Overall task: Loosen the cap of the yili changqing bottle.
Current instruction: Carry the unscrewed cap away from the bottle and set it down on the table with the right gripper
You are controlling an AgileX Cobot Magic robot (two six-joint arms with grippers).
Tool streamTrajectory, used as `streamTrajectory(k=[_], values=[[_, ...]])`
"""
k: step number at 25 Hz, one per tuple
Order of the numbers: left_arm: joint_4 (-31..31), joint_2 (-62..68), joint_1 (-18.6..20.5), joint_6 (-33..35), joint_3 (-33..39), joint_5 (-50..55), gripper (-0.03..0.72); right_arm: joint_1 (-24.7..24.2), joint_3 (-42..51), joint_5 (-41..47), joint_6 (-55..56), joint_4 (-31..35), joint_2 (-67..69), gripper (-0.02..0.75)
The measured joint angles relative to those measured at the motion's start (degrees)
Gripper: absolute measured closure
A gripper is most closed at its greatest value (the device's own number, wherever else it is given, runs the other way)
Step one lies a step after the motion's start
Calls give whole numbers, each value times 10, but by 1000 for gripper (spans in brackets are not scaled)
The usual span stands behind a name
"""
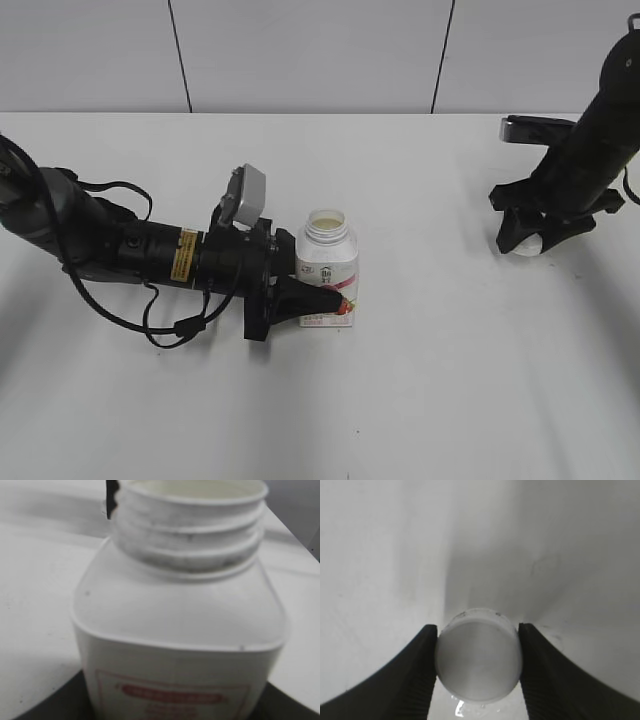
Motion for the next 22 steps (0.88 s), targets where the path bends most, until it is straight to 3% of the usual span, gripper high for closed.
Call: streamTrajectory(k=[19, 22], values=[[0, 0, 0, -1, 0, -1, 312, 0, 2, -87, 33, -41, 0, 349], [0, 0, 0, -1, 0, -1, 312, 0, 2, -87, 34, -41, 0, 310]])
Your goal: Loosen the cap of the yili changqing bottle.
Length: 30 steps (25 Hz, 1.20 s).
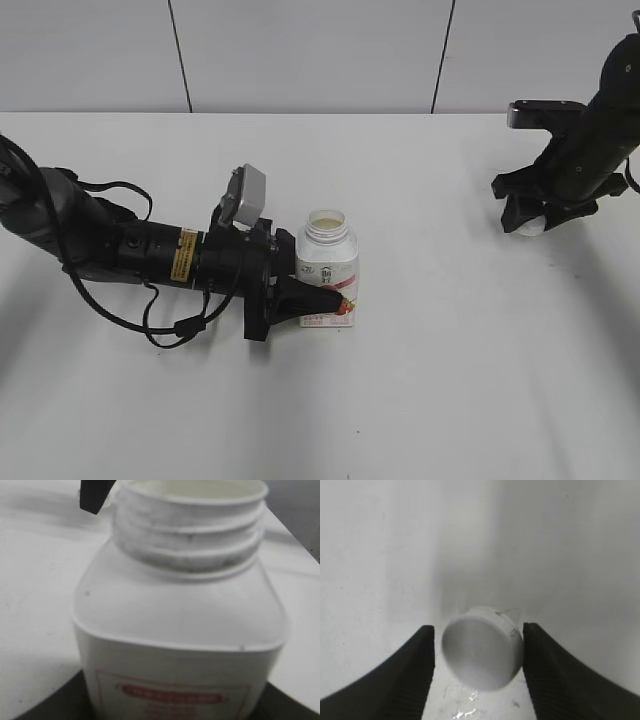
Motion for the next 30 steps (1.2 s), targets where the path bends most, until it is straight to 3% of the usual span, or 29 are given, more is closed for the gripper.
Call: streamTrajectory(k=[6, 20, 30], values=[[0, 0, 0, 0, 0, 0, 312, 0, 0, -1, 11, 0, 0, 171], [4, 0, 0, 0, 0, -5, 312, 0, 0, -1, 15, 5, 0, 160], [14, 2, 0, -11, 0, -4, 151, 0, 0, 6, 16, 6, 0, 160]])
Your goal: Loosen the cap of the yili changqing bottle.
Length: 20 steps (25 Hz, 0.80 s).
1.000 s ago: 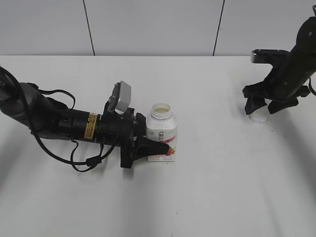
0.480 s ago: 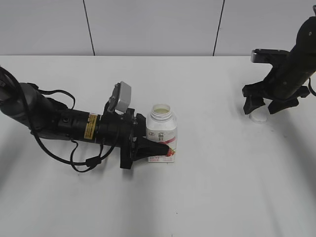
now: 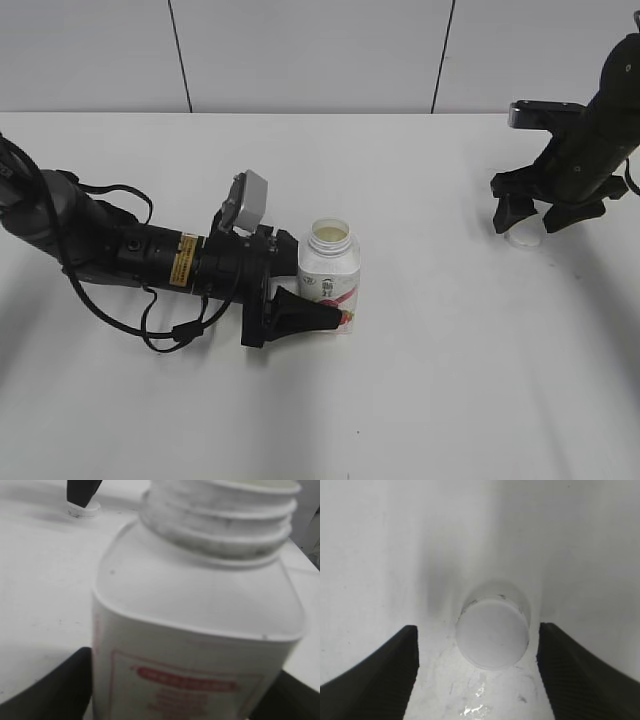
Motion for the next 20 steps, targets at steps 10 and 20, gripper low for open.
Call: streamTrajectory(k=[10, 20], values=[[4, -28, 0, -17, 1, 2, 105, 0, 0, 6, 10, 0, -4, 160], [54, -115, 0, -71, 1, 2, 105, 0, -6, 25, 14, 5, -85, 159]])
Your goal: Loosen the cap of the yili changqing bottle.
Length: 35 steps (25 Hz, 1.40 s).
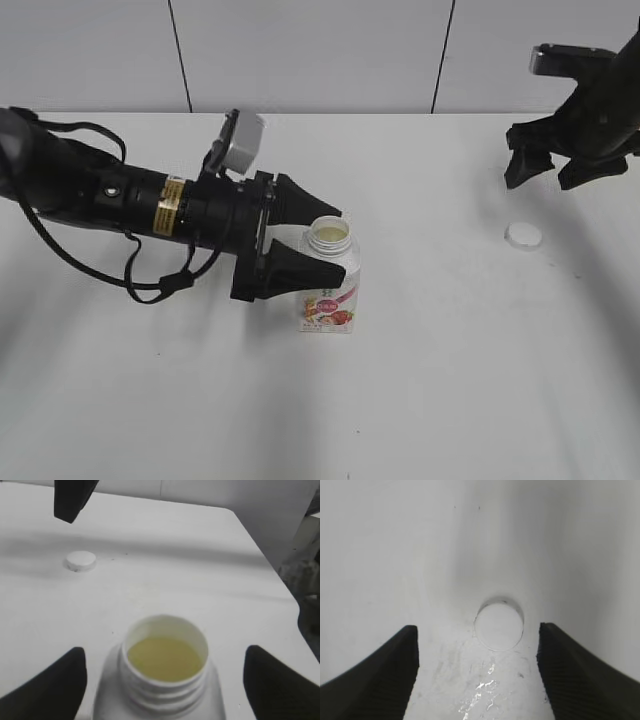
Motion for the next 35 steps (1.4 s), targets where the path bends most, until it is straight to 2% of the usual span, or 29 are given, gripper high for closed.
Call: streamTrajectory(k=[6, 9, 14, 16, 21, 24, 28, 30, 31, 35], values=[[18, -74, 2, -34, 0, 8, 105, 0, -22, 12, 0, 2, -39, 158], [35, -109, 7, -66, 0, 51, 105, 0, -23, 19, 0, 2, -53, 158], [121, -176, 12, -208, 1, 226, 104, 0, -33, 32, 0, 3, -75, 158], [130, -199, 16, -265, 1, 302, 104, 0, -41, 46, 0, 3, -82, 158], [135, -233, 36, -319, 1, 460, 102, 0, -68, 85, 0, 3, -93, 158], [130, -234, 36, -330, 2, 618, 102, 0, -70, 98, 1, 2, -98, 158], [61, -234, 47, -319, 2, 756, 102, 0, -70, 117, 1, 2, -98, 158], [-13, -234, 58, -274, 6, 784, 102, 0, -70, 125, 1, -1, -98, 158], [-70, -234, 64, -243, 7, 799, 102, 0, -70, 129, 1, -2, -98, 158], [-320, -234, 72, -44, 12, 880, 102, 0, -70, 138, 1, -4, -98, 158]])
